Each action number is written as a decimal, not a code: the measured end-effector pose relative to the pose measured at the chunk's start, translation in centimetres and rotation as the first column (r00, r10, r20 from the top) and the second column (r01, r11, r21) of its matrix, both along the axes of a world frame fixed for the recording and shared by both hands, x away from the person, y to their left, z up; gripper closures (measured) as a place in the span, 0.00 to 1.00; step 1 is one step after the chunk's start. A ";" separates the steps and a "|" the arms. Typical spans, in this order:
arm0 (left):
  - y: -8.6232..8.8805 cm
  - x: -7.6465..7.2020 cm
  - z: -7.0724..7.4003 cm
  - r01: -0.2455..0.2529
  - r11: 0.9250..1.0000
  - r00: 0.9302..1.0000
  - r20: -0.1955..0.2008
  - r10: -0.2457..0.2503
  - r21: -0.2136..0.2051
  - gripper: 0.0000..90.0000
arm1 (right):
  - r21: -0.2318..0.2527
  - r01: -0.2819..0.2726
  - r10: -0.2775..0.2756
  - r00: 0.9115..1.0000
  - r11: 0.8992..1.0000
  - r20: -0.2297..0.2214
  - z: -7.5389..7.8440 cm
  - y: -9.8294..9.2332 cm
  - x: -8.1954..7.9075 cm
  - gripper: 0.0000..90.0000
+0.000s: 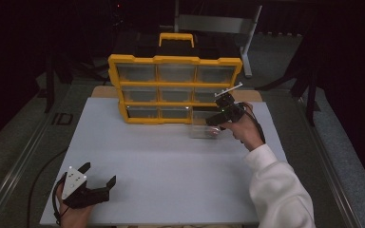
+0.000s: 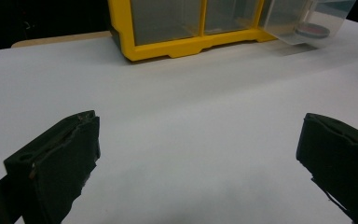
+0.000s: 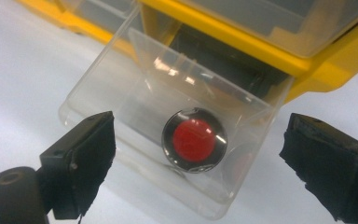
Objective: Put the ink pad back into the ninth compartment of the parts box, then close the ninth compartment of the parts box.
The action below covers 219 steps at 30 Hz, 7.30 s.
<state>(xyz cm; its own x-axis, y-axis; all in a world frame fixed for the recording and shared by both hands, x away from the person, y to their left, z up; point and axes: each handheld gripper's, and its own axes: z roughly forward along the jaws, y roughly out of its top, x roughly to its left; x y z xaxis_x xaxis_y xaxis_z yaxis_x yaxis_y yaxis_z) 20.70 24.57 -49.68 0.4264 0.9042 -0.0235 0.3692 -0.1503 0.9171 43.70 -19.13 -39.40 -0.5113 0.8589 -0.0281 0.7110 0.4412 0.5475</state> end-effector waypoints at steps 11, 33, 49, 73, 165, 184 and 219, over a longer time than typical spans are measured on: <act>0.0 0.0 0.0 0.001 1.000 1.000 0.000 -0.001 0.001 0.00 | 0.004 -0.035 0.035 0.999 0.999 -0.010 -0.4 -0.1 -0.7 0.11; 0.0 0.1 0.0 0.000 1.000 1.000 0.000 0.000 0.000 0.00 | 0.001 -0.115 0.115 0.993 0.993 -0.010 -0.3 0.6 -2.5 0.11; 0.0 0.0 0.0 -0.001 1.000 1.000 -0.001 0.001 0.001 0.00 | -0.001 -0.128 0.127 0.992 0.992 -0.015 -0.8 0.7 -3.0 0.11; 0.0 0.0 0.0 -0.002 1.000 1.000 0.002 0.002 0.002 0.00 | 0.015 -0.153 0.153 0.988 0.988 -0.005 -1.1 1.1 -4.6 0.11; 0.0 -0.1 0.1 -0.006 1.000 1.000 0.000 0.006 0.006 0.00 | -0.034 -0.103 0.105 0.993 0.994 0.053 -4.4 1.3 -4.8 1.00; -0.1 0.0 0.0 -0.003 1.000 1.000 0.000 0.003 0.002 0.00 | -0.030 -0.084 0.086 0.995 0.996 0.051 -4.8 1.7 -3.8 1.00; 0.0 0.0 0.0 -0.005 1.000 1.000 -0.002 0.005 0.005 0.00 | -0.015 -0.018 0.019 0.997 1.000 0.071 -5.0 1.7 -2.3 1.00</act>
<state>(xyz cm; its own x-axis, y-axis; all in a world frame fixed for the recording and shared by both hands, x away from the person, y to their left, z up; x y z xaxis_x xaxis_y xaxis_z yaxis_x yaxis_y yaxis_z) 20.67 24.56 -49.69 0.4215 0.9066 -0.0194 0.3718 -0.1532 0.9156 41.39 -17.39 -44.37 -0.5238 0.8483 -0.0773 0.6618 0.4624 0.5901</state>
